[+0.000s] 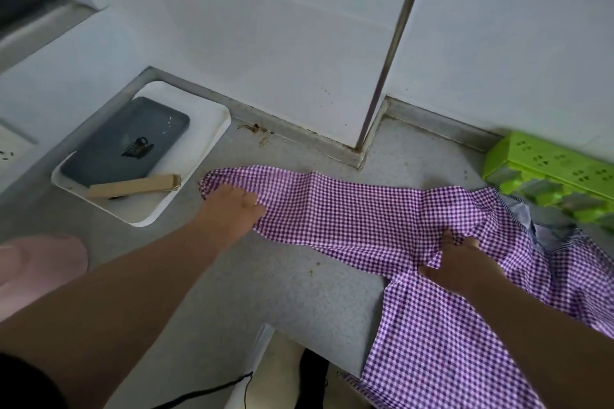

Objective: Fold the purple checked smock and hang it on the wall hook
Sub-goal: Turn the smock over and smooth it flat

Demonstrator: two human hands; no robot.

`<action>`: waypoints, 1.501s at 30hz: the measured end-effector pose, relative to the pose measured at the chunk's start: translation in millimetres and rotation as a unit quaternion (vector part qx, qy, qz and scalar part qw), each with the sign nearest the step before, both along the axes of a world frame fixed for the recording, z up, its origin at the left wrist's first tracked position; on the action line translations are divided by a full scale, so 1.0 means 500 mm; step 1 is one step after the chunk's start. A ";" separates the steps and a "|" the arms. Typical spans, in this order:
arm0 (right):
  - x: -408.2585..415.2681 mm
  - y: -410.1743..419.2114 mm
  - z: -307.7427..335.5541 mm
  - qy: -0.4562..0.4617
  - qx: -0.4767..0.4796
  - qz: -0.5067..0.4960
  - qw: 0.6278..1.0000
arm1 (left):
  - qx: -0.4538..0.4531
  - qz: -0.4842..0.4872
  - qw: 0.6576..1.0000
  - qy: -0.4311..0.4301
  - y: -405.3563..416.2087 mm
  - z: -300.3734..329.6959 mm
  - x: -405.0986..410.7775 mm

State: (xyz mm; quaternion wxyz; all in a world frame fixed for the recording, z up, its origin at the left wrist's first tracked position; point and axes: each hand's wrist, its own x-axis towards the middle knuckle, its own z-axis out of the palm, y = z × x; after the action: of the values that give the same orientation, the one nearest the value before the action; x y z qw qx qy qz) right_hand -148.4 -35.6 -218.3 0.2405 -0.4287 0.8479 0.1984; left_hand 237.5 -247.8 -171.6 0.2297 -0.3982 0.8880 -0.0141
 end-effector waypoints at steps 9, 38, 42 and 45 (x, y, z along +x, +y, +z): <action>-0.014 0.026 0.007 -0.042 -0.066 0.005 0.997 | 0.080 -0.219 0.968 0.095 0.115 0.021 -0.135; -0.253 0.526 0.008 -0.048 -0.166 -0.271 0.947 | 0.098 -0.088 0.976 -0.174 0.391 -0.049 -0.591; -0.303 0.563 -0.013 -0.052 -0.114 -0.207 0.970 | 0.109 -0.070 0.977 -0.167 0.390 -0.057 -0.614; -0.354 0.577 -0.010 -0.060 -0.093 -0.178 0.978 | 0.115 -0.056 0.978 -0.162 0.382 -0.065 -0.613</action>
State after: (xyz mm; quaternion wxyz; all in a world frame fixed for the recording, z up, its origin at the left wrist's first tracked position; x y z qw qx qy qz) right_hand -325.5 253.1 -223.4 0.2817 -0.3024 0.9094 0.0461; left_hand -68.9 -56.7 -203.9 0.4135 -0.3113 0.8556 0.0113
